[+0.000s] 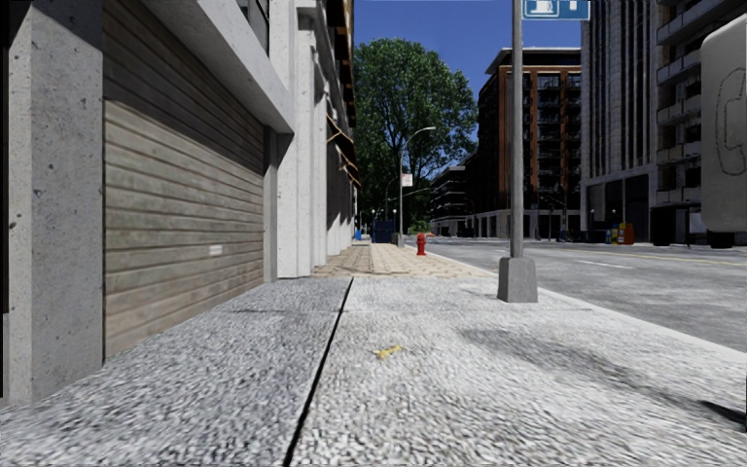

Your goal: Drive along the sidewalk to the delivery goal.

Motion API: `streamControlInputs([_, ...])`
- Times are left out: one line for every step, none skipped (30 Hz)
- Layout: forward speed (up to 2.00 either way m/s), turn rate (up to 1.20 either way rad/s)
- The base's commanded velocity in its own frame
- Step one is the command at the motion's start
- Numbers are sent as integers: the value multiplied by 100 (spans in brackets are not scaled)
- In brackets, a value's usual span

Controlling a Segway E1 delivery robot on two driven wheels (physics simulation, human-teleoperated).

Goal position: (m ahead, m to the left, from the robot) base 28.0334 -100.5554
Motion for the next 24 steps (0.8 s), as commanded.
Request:
streamControlInputs([200,0])
streamControlInputs([200,0])
streamControlInputs([200,0])
streamControlInputs([200,0])
streamControlInputs([200,0])
streamControlInputs([200,0])
streamControlInputs([200,0])
streamControlInputs([200,0])
streamControlInputs([200,0])
streamControlInputs([200,0])
streamControlInputs([200,0])
streamControlInputs([200,0])
streamControlInputs([200,0])
streamControlInputs([200,0])
streamControlInputs([200,0])
streamControlInputs([200,0])
streamControlInputs([200,0])
streamControlInputs([200,0])
streamControlInputs([200,0])
streamControlInputs([200,0])
streamControlInputs([200,0])
streamControlInputs([200,0])
streamControlInputs([200,0])
streamControlInputs([200,0])
